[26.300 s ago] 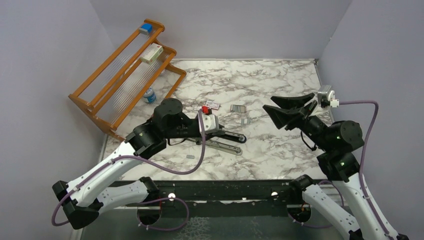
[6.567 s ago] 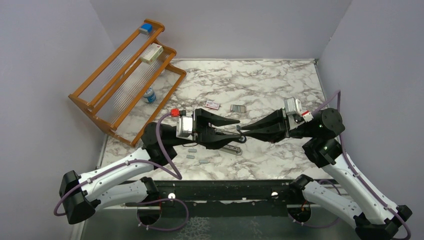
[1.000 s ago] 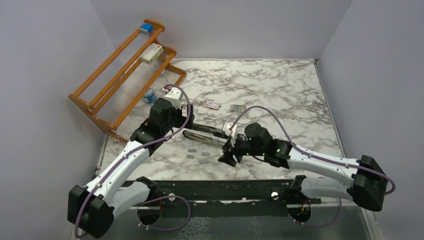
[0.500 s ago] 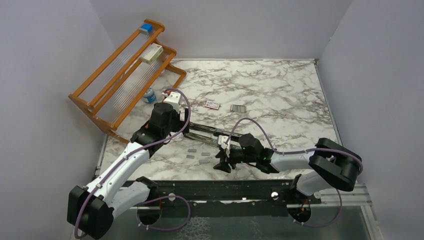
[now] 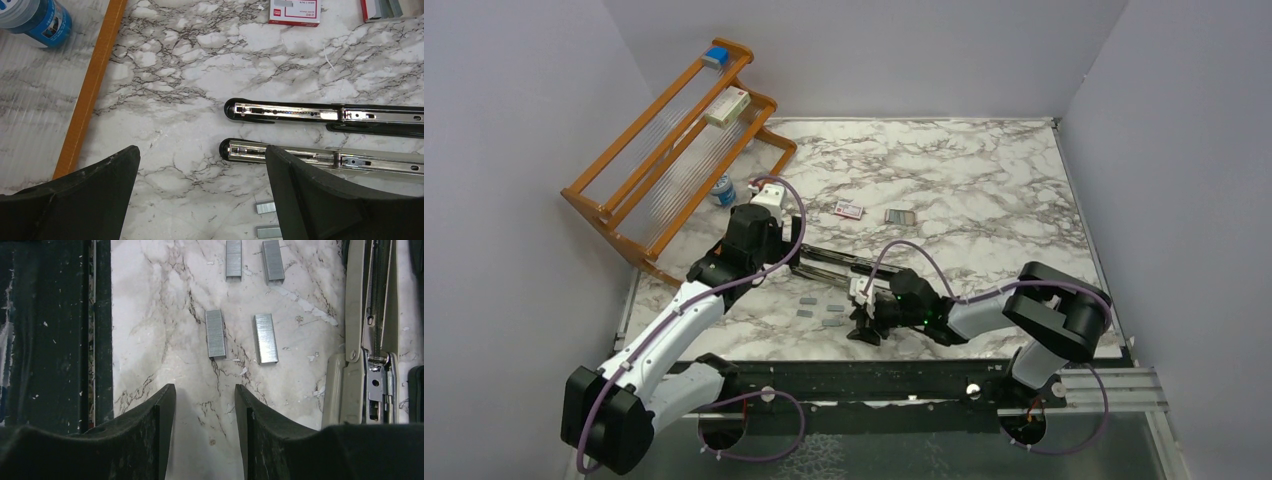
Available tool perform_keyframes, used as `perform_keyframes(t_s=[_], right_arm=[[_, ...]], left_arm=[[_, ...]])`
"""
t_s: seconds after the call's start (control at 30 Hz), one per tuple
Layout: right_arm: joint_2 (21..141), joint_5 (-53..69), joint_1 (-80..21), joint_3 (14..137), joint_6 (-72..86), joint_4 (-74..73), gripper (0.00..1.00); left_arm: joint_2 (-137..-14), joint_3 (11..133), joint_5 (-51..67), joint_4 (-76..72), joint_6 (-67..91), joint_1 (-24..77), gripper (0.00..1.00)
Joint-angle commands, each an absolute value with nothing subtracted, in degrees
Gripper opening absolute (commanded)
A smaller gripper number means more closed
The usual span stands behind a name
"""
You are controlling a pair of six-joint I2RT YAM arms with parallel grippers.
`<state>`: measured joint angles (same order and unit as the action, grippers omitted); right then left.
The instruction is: Load the staples into the stapler
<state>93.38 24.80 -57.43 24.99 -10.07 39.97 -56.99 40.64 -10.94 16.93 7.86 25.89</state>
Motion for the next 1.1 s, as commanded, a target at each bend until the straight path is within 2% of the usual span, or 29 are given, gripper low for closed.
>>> perform_keyframes(t_s=[0.0, 0.37, 0.57, 0.67, 0.8, 1.07], right_arm=[[94.97, 25.39, -57.79, 26.7, -12.38, 43.18, 0.5], [85.93, 26.02, -57.83, 27.58, -5.16, 36.92, 0.53], [83.02, 26.12, -57.82, 19.59, -8.92, 51.18, 0.53], [83.76, 25.48, -57.83, 20.05, -10.37, 49.31, 0.55], [87.38, 31.32, -57.87, 18.04, -15.72, 56.23, 0.57], [99.09, 32.18, -57.87, 19.84, -20.2, 63.22, 0.54]], left_arm=[[-57.26, 41.53, -11.8, 17.14, 7.32, 25.23, 0.99], [-58.19, 41.83, -11.52, 17.08, 6.79, 24.62, 0.99], [-58.08, 41.8, -11.51, 17.15, 6.79, 24.28, 0.99], [-57.94, 41.7, -11.61, 17.16, 6.77, 24.18, 0.99], [-58.01, 41.75, -11.61, 17.15, 6.76, 24.09, 0.99], [-58.01, 41.84, -11.15, 17.16, 6.7, 23.76, 0.99]])
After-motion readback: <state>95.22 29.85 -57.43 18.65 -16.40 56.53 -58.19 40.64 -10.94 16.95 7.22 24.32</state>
